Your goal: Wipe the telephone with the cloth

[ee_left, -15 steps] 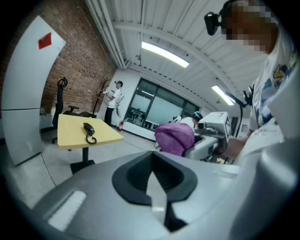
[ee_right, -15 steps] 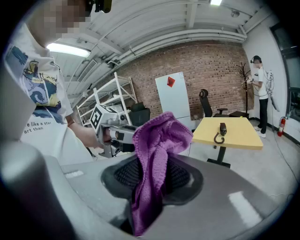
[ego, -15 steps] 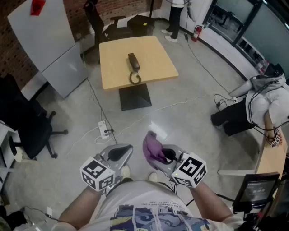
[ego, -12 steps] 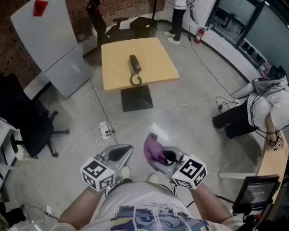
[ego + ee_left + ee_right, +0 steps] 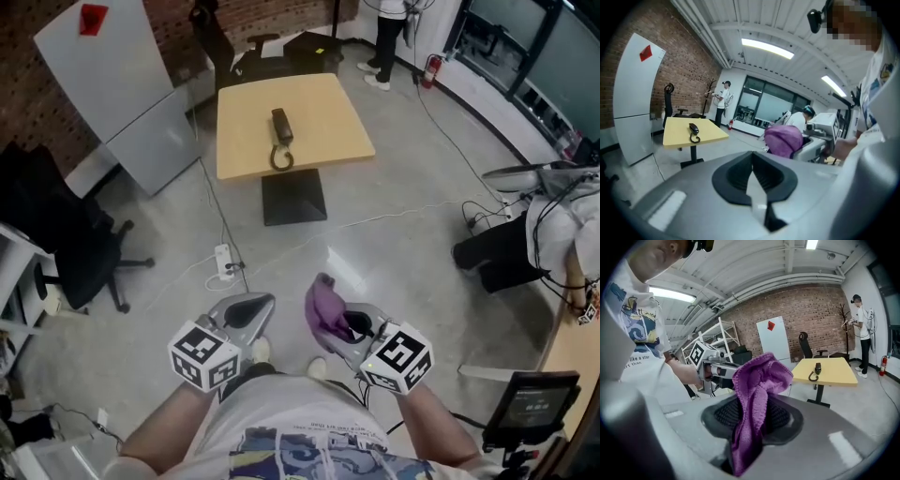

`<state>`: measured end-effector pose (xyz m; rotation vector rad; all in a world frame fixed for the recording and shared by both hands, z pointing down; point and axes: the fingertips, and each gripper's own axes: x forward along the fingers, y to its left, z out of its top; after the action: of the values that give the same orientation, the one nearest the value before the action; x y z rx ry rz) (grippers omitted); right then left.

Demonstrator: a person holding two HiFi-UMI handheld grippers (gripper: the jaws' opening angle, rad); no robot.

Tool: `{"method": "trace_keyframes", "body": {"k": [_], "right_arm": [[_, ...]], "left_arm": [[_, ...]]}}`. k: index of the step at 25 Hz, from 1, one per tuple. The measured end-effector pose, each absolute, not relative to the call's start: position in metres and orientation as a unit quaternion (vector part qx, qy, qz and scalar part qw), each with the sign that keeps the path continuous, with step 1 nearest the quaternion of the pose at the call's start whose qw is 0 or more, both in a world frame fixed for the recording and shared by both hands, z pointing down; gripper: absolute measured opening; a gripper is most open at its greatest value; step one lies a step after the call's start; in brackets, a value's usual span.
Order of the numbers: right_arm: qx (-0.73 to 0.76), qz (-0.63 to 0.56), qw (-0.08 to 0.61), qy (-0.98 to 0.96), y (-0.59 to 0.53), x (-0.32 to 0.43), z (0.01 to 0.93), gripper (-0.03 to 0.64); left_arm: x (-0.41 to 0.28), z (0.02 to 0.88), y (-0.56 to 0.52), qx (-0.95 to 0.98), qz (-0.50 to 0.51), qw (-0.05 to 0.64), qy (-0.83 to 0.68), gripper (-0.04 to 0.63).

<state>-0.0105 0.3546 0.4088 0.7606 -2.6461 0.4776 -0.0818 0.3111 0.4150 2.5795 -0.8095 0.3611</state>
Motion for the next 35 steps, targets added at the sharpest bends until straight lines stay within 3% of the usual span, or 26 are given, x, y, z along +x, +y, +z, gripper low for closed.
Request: {"method": "trace_keyframes", "body": {"k": [13,24,35], "right_arm": [[0.254,0.179,0.171,-0.935,0.344,0.028,0.426,0.114],[0.281,0.182,0.202,-0.92,0.236,0.028,0.423,0.114],[0.279,0.171,0.216,-0.92,0.136,-0.031,0.411,0.114]], "left_arm": [[-0.057,0.43,0.305,0.907,0.155,0.207,-0.331,0.021],[-0.059,0.439,0.175,0.909,0.14,0.204,-0.335,0.043],[-0.113,0.436,0.084,0.908,0.109,0.214,-0.343,0.06]]}}
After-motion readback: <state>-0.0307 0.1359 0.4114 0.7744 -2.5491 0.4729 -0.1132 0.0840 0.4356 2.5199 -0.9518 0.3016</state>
